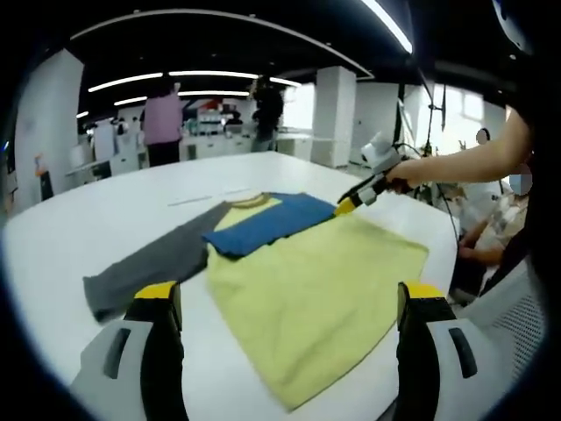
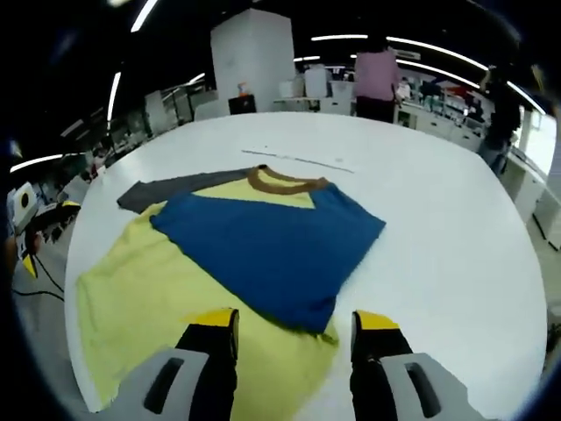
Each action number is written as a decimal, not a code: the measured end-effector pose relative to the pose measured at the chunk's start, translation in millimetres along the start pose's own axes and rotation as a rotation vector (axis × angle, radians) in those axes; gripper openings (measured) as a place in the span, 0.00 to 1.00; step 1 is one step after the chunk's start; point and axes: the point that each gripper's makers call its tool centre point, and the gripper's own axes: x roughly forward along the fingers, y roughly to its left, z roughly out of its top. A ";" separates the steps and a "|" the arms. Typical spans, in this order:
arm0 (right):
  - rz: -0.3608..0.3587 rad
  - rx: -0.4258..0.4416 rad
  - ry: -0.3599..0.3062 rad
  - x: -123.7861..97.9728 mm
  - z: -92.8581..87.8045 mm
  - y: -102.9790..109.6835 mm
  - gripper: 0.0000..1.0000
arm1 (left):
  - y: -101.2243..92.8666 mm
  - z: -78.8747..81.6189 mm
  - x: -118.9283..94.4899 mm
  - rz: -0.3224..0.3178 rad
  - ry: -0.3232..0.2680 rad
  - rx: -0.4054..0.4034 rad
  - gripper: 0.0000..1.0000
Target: Fold the garment on the visible template until the final outline fits inside the template.
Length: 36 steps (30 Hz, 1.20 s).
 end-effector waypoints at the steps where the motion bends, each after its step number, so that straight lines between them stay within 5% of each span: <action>1: -0.005 0.004 -0.002 0.0 -1.0 -2.4 0.36 | 0.6 0.2 -0.1 0.002 -0.002 -0.002 0.99; 17: -0.091 0.026 0.011 -0.8 -16.8 -21.3 0.04 | -0.3 -0.9 -1.3 0.009 0.009 -0.001 0.99; 36: -0.096 -0.003 0.027 -7.9 -20.8 -24.3 0.00 | 2.5 -5.0 -1.7 0.012 0.025 0.000 0.99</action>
